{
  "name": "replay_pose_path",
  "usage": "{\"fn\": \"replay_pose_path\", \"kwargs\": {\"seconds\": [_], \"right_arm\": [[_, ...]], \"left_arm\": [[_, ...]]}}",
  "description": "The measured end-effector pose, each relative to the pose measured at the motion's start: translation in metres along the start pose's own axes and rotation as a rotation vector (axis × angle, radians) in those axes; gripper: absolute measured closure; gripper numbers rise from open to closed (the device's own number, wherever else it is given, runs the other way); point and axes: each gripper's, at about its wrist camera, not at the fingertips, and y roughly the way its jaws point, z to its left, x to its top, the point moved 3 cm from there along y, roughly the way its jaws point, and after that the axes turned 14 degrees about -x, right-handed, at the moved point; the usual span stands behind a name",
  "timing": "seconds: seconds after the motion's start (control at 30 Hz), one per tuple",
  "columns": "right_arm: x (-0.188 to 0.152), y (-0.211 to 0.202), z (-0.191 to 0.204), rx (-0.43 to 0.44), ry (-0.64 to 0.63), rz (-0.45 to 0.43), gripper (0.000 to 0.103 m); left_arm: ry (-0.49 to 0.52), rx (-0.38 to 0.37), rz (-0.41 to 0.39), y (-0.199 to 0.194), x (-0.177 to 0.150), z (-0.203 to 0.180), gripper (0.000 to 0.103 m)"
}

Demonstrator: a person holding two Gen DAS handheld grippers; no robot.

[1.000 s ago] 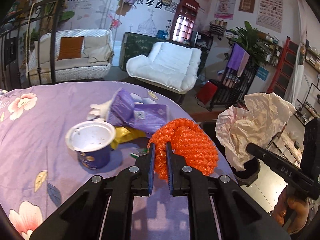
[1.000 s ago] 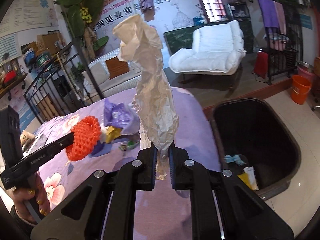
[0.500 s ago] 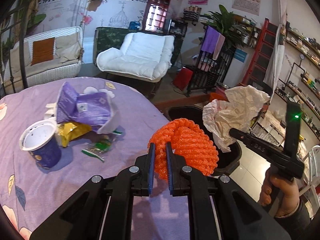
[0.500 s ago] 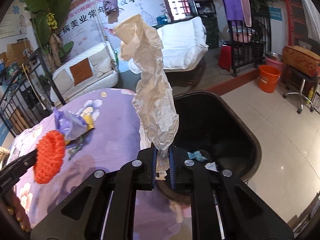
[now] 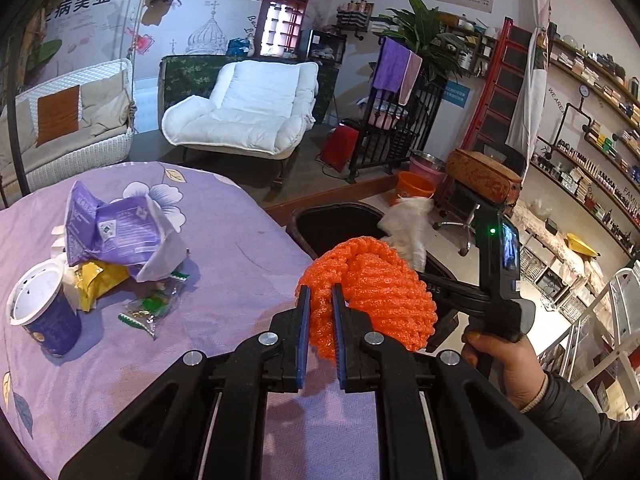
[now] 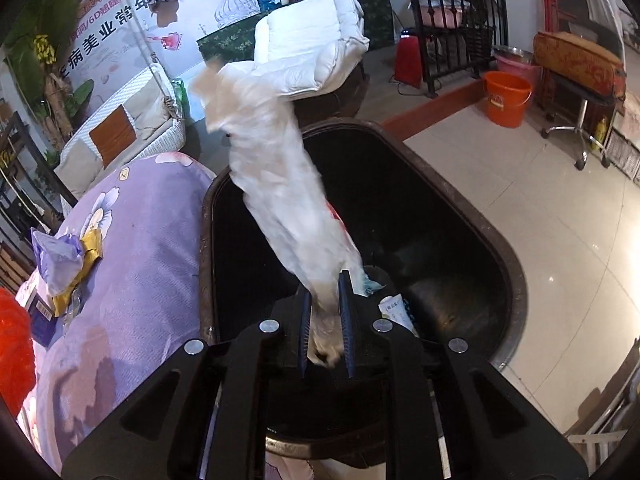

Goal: Collect trash
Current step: 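Release the crumpled paper into the black bin with the right tool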

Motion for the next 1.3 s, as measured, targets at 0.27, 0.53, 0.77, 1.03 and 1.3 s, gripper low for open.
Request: {"fn": "replay_pose_path", "kwargs": {"seconds": [0.27,0.53,0.77,1.03,1.3], "right_arm": [[-0.003,-0.002,-0.001,-0.005,0.013,-0.013,0.049],[-0.016,-0.039,-0.023,-0.031,0.066,-0.086,0.038],[-0.025,-0.07,-0.05,-0.075,0.104,-0.145,0.033],[-0.031,-0.094,-0.077,-0.11,0.171,-0.193,0.027],[-0.035,-0.103,-0.096,-0.137,0.211,-0.21,0.027]], "left_arm": [[0.0,-0.027,0.027,0.017,0.004,-0.008,0.091],[0.011,-0.058,0.074,0.05,0.01,-0.02,0.091],[0.015,-0.091,0.126,0.085,0.018,-0.032,0.091],[0.044,-0.104,0.203,0.127,0.02,-0.048,0.091],[0.041,-0.099,0.269,0.157,0.019,-0.046,0.091]]}}
